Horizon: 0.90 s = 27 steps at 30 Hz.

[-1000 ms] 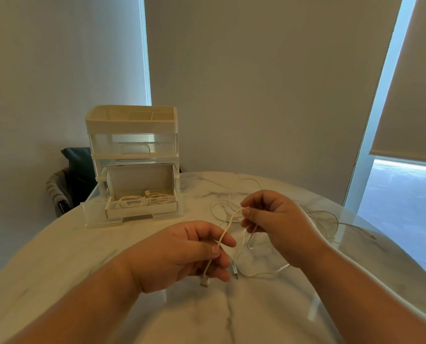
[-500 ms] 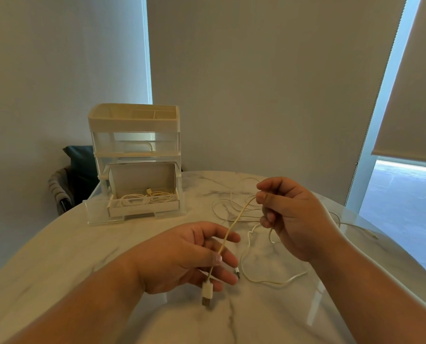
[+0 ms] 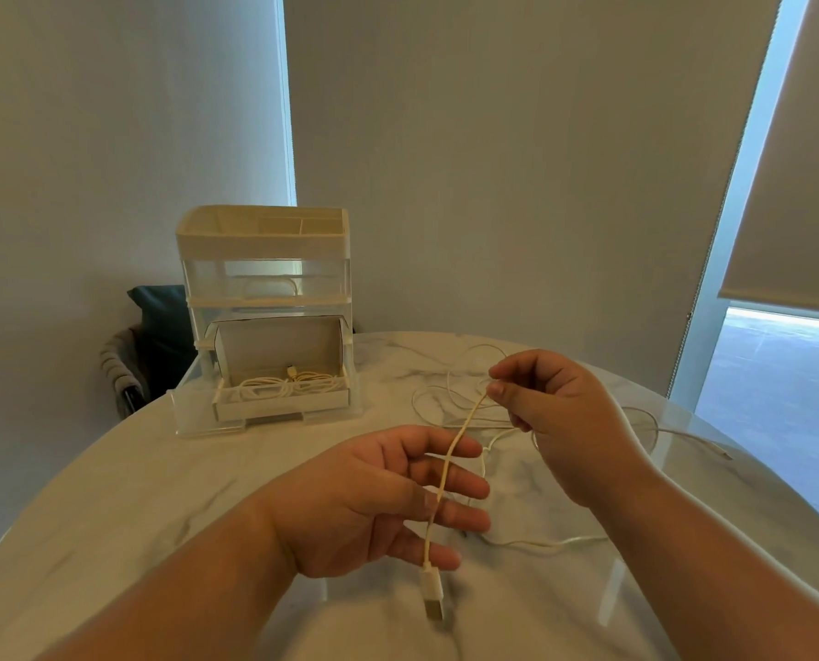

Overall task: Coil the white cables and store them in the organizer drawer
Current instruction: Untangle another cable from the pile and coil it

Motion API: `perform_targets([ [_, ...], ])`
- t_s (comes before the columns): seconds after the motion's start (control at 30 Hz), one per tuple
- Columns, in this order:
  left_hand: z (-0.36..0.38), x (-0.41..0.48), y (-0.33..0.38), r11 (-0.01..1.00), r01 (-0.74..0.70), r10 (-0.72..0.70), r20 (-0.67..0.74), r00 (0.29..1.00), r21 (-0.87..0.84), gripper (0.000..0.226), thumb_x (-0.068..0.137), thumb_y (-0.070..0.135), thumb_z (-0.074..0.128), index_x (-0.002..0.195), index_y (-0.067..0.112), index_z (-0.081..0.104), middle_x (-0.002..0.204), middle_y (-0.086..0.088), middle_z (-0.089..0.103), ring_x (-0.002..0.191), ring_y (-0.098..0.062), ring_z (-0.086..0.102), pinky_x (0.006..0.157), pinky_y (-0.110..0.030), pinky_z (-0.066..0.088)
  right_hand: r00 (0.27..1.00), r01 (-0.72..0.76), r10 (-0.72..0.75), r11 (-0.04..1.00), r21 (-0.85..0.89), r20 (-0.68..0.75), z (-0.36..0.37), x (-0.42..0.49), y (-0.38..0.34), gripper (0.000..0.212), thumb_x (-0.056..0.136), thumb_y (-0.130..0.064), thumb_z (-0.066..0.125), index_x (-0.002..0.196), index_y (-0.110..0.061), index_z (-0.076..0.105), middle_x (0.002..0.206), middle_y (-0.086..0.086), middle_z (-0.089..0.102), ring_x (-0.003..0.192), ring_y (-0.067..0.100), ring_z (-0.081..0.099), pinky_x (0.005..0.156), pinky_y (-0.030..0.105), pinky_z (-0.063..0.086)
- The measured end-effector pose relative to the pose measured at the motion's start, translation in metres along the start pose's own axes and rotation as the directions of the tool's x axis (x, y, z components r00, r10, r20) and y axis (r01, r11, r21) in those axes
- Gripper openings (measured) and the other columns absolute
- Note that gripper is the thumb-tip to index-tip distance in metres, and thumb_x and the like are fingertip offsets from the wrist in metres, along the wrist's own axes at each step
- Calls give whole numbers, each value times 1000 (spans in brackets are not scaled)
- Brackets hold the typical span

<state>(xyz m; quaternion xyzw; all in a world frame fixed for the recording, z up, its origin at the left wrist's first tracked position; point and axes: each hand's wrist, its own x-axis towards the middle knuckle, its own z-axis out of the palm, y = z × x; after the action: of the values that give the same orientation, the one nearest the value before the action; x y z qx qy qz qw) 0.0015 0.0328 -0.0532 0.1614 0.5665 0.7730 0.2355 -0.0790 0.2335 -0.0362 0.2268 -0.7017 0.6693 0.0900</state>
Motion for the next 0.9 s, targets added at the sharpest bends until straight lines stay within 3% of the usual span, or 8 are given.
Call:
perform_targets([
  [0.17, 1, -1, 0, 999, 37, -38, 28, 999, 16, 47, 88, -13, 50, 132, 4, 56, 123, -21, 62, 113, -43, 62, 77, -46, 61, 997, 66, -65, 998, 15, -28, 3, -2, -3, 13, 86, -3, 71, 88, -16, 72, 71, -7, 69, 64, 0, 61, 62, 16, 49],
  [0.3, 5, 1, -2, 995, 56, -54, -18, 998, 77, 34, 88, -2, 53, 121, 2, 61, 109, -20, 68, 86, -33, 72, 74, -35, 60, 995, 85, -82, 994, 64, -51, 5, -3, -4, 14, 85, 0, 71, 87, -13, 71, 72, -6, 70, 65, 0, 62, 62, 12, 48],
  [0.43, 8, 5, -5, 996, -22, 27, -66, 997, 88, 23, 88, 4, 54, 106, 4, 67, 91, -19, 70, 62, -24, 69, 85, -42, 52, 995, 87, -84, 995, 52, -61, 4, -3, -3, 13, 86, -1, 71, 86, -14, 71, 70, -9, 69, 63, -2, 60, 62, 12, 48],
  [0.53, 10, 5, -4, 997, -56, 61, -124, 990, 44, 21, 88, 2, 50, 100, 6, 67, 83, -16, 67, 52, -20, 63, 63, -35, 55, 994, 84, -80, 995, 45, -79, 3, -3, -3, 15, 86, -1, 71, 85, -16, 70, 72, -9, 70, 66, -2, 63, 62, 12, 48],
  [0.63, 13, 5, -4, 993, -2, 28, -215, 976, 118, 21, 97, -2, 43, 102, 8, 61, 86, -13, 67, 48, -16, 54, 40, -21, 40, 991, 91, -91, 996, 0, -102, 2, -2, -3, 15, 86, -5, 73, 85, -19, 71, 76, -8, 72, 73, 2, 66, 66, 15, 50],
  [0.77, 14, 7, -3, 984, 87, -38, -295, 955, 154, 30, 99, -4, 34, 107, 8, 60, 93, -12, 70, 47, -11, 41, 41, -19, 27, 982, 136, -145, 988, -77, -123, 1, -4, -4, 16, 85, -4, 74, 84, -20, 71, 79, -8, 74, 78, 5, 70, 71, 12, 51],
  [0.9, 13, 6, -1, 984, 128, -84, -308, 948, 124, 32, 100, 0, 32, 118, 5, 58, 93, -13, 69, 51, -13, 43, 43, -21, 27, 967, 199, -221, 966, -167, -125, 1, -5, -7, 19, 86, -6, 74, 83, -25, 71, 82, -10, 74, 81, 4, 70, 72, 12, 51],
])
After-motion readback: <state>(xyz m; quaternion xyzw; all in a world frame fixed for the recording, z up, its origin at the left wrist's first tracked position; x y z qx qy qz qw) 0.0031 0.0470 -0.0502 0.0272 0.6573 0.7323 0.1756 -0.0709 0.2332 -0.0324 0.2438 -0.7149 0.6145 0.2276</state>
